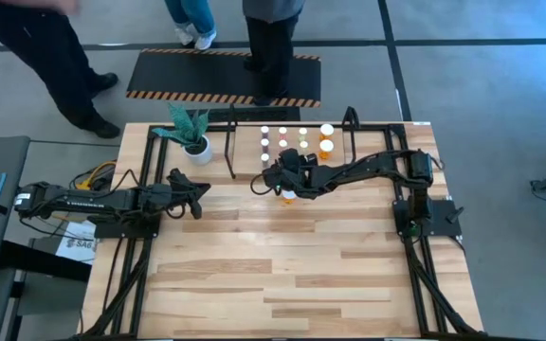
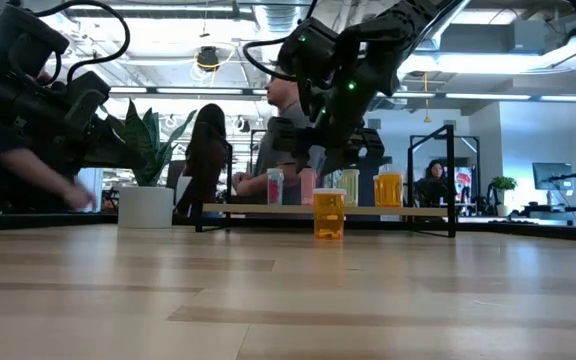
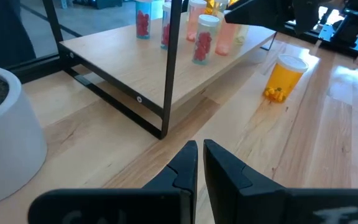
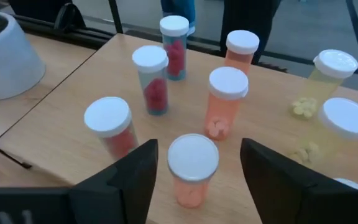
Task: Pick and place medicine bottles onto shelf by color
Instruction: Put the orange pill bottle on the shelf
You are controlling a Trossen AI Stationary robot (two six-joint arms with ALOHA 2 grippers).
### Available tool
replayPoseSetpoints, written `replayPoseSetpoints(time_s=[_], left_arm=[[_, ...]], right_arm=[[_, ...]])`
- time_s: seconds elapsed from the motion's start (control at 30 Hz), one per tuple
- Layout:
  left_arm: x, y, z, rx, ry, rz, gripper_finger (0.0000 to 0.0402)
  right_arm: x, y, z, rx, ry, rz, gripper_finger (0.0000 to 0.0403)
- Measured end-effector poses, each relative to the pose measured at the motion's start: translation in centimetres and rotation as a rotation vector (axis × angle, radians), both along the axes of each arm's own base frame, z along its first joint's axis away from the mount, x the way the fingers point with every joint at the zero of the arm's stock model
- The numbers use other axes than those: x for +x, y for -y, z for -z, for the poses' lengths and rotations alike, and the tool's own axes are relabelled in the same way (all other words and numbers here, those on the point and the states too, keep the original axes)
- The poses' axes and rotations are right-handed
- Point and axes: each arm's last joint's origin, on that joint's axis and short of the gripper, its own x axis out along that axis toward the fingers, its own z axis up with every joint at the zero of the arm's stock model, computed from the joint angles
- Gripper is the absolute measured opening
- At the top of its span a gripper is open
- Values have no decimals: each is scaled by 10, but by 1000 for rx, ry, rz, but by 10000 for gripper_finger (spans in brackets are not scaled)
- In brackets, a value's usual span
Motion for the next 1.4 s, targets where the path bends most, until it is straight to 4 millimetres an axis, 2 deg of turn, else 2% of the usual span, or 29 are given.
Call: replayPoseSetpoints(time_s=[0.23, 0.4, 0.7, 0.93, 1.1, 1.4], left_arm=[[0, 0, 0, 0, 0, 0, 13], [0, 0, 0, 1, 0, -2, 13], [0, 0, 0, -1, 0, 3, 13], [0, 0, 0, -1, 0, 3, 13], [0, 0, 0, -1, -1, 3, 13], [0, 0, 0, -1, -1, 2, 13]], right_arm=[[-2, -8, -9, -5, 25, 10, 256], [-12, -18, -19, 12, 16, 32, 256], [-34, -51, -45, 81, 53, 42, 256], [-51, -74, -48, 159, 76, 99, 256], [-53, -65, -52, 297, 69, 72, 256], [-53, -22, -56, 695, 47, -80, 256]])
